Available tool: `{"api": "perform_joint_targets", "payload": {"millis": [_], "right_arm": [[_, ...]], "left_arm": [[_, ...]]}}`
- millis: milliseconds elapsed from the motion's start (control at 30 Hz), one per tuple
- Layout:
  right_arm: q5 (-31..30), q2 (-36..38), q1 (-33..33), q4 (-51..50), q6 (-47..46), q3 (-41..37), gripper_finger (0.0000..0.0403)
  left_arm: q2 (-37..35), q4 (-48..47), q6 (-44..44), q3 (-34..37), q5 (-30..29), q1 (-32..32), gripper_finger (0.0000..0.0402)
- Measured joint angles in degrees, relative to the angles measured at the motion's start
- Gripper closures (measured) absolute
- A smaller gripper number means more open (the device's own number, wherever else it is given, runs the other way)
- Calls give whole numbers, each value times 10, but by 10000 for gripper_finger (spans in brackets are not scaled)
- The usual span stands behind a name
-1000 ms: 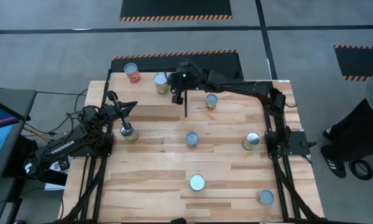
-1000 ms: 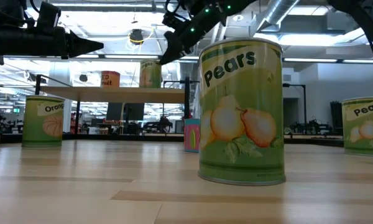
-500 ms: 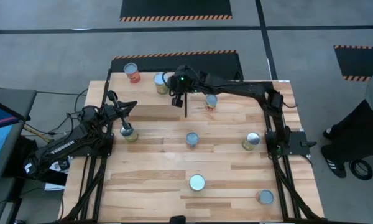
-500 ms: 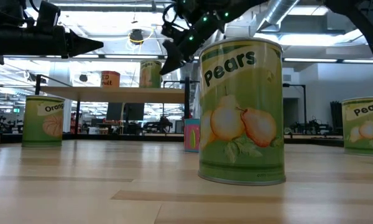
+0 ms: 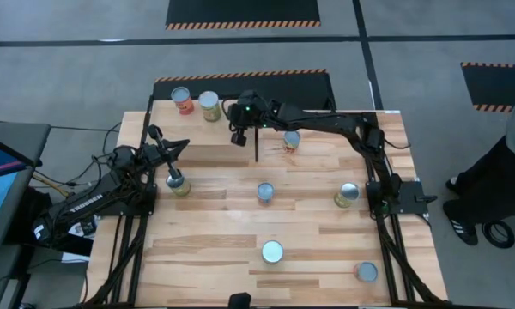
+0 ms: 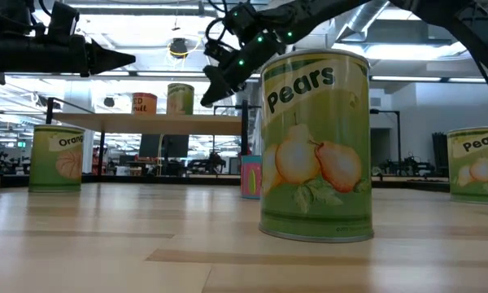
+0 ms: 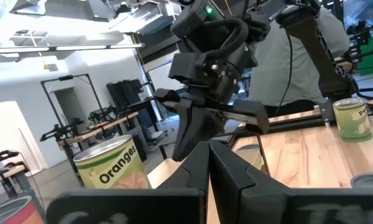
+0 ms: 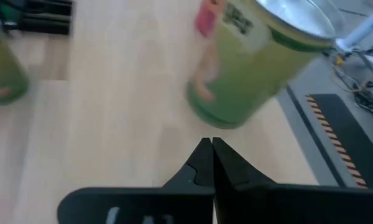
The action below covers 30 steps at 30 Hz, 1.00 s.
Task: Pick and place cans onto a shelf
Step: Put the top canned oranges on the shelf
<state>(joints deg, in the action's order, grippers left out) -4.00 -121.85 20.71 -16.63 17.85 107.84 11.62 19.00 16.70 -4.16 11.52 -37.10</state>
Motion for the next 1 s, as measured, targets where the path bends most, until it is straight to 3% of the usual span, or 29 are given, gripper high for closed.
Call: {"api": "perform_joint_targets", "payload": {"millis": [500,667,767,900,1000], "right_arm": [[36,-3,-3,68,-45,6,398],[-41,38,-18,19,6,3,399],[-62,79,-20,64,9,-49,399],[-61,135,-13,196,-11,-189,400],[-62,201,-5,286,-28,-285,400]], "left_arm": [[4,14,-27,0,0,0,400],[43,14,-41,-7,-9,0,400],[82,16,-55,-22,-27,0,400],[134,21,-73,-37,-46,2,400],[173,54,-86,-43,-96,20,399]]}}
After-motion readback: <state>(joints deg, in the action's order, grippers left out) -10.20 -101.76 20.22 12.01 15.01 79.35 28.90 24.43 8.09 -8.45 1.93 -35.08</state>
